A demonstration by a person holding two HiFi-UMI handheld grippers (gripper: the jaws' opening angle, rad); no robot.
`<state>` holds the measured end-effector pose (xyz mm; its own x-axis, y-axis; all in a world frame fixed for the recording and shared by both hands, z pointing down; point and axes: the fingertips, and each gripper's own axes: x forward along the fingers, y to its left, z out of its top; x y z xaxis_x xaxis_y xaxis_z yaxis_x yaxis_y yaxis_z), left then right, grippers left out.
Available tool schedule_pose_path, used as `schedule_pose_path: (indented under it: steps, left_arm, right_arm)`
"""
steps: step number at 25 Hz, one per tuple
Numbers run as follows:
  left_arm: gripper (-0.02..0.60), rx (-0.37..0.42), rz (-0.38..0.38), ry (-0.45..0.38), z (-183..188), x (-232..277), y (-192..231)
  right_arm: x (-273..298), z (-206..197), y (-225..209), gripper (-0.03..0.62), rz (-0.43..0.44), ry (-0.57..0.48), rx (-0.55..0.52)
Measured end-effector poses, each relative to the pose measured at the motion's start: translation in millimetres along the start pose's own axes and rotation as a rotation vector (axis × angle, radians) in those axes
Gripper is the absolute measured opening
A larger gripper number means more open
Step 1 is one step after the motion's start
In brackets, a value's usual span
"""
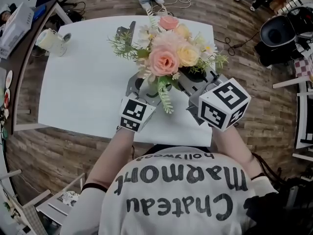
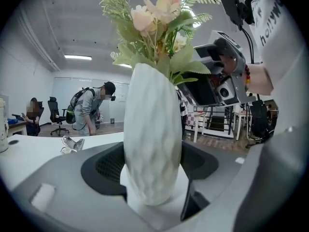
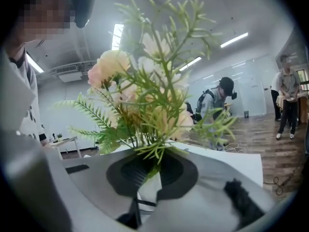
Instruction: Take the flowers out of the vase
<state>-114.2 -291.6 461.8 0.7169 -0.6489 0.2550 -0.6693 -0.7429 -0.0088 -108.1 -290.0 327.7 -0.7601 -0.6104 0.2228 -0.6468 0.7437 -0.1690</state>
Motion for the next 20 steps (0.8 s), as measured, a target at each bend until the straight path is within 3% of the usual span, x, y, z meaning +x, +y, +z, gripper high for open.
schedule_pose_path:
  steps: [20]
  left_arm:
    - [0.348,-0.018,0.001,0.003,-2.0,2.0,3.4]
  right_arm:
    - [-30.6,47.1,-6.4,0.034,-0.027,-0.136,0.019]
